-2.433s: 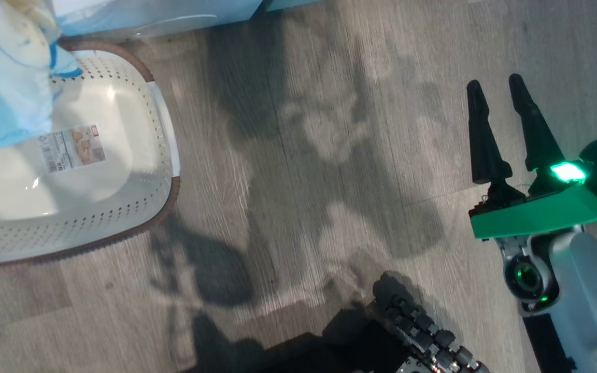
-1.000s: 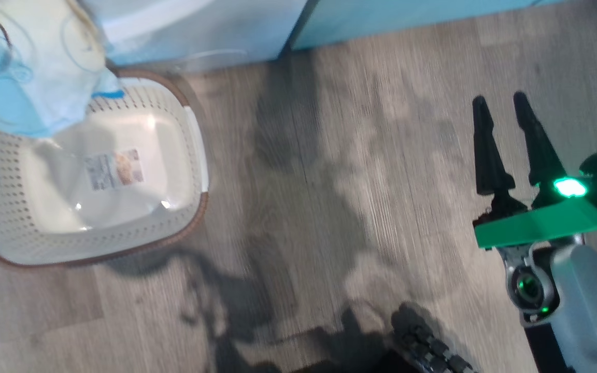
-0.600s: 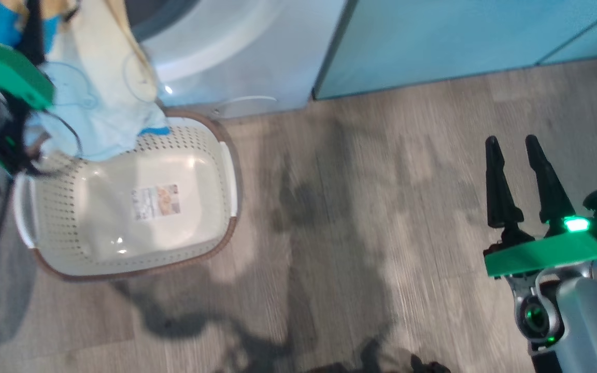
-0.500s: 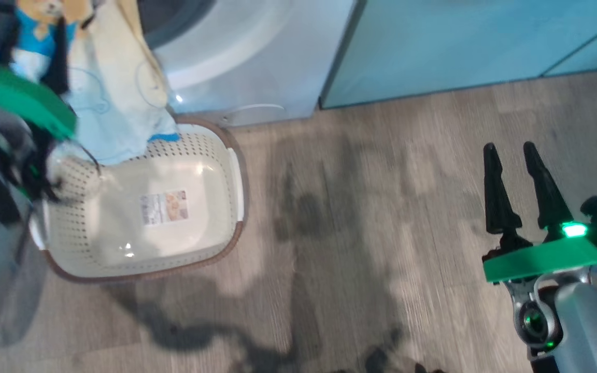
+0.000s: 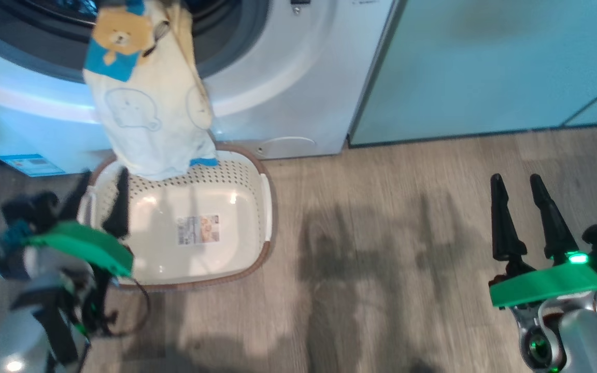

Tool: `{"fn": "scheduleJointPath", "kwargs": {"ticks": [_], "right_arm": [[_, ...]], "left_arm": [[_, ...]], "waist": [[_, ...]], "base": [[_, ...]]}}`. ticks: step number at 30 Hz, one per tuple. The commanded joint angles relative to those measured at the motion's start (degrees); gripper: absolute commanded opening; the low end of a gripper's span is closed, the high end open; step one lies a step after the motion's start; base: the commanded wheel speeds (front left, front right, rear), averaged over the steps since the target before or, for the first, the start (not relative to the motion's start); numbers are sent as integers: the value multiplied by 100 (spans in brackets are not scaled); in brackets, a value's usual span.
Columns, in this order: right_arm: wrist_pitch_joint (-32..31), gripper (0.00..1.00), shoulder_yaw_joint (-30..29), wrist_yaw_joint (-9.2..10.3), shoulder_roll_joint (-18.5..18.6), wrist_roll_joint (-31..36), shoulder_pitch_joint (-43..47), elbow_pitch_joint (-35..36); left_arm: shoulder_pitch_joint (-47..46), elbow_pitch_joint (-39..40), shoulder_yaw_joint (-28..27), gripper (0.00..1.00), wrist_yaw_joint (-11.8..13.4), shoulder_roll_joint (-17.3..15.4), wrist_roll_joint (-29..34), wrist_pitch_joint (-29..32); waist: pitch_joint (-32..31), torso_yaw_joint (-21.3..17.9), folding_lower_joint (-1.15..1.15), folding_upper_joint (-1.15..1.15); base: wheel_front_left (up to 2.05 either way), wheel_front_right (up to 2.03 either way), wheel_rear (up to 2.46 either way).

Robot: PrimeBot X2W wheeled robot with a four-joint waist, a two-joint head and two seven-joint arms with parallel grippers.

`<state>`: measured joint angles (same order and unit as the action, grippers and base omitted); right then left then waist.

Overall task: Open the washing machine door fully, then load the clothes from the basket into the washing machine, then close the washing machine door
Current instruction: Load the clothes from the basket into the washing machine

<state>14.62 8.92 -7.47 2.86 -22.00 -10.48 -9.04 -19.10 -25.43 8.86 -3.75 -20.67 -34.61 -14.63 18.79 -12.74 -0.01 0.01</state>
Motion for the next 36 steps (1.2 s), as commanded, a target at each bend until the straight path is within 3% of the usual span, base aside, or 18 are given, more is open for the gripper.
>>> {"fn": "scheduleJointPath", "kwargs": {"ticks": [1, 5, 19, 36], "right_arm": [[38, 100, 60, -2, 50, 48, 12, 153], [38, 100, 53, -2, 95, 48, 94, 156], [38, 100, 54, -2, 108, 23, 153, 183], [38, 100, 198, -2, 65, 33, -148, 263]], "left_arm": [[-73, 187, -272, 100, -24, -145, 74, -37], [299, 227, -403, 100, -128, 45, 225, -37], [507, 39, -539, 100, -302, 234, 622, -37], [-968, -1344, 602, 100, -372, -73, 127, 516]], "waist": [[-107, 101, 1, -1], [-223, 177, 1, -1], [-248, 203, 1, -1], [491, -174, 1, -1]], "base": [[0, 0, 0], [0, 0, 0], [0, 0, 0], [0, 0, 0]]}}
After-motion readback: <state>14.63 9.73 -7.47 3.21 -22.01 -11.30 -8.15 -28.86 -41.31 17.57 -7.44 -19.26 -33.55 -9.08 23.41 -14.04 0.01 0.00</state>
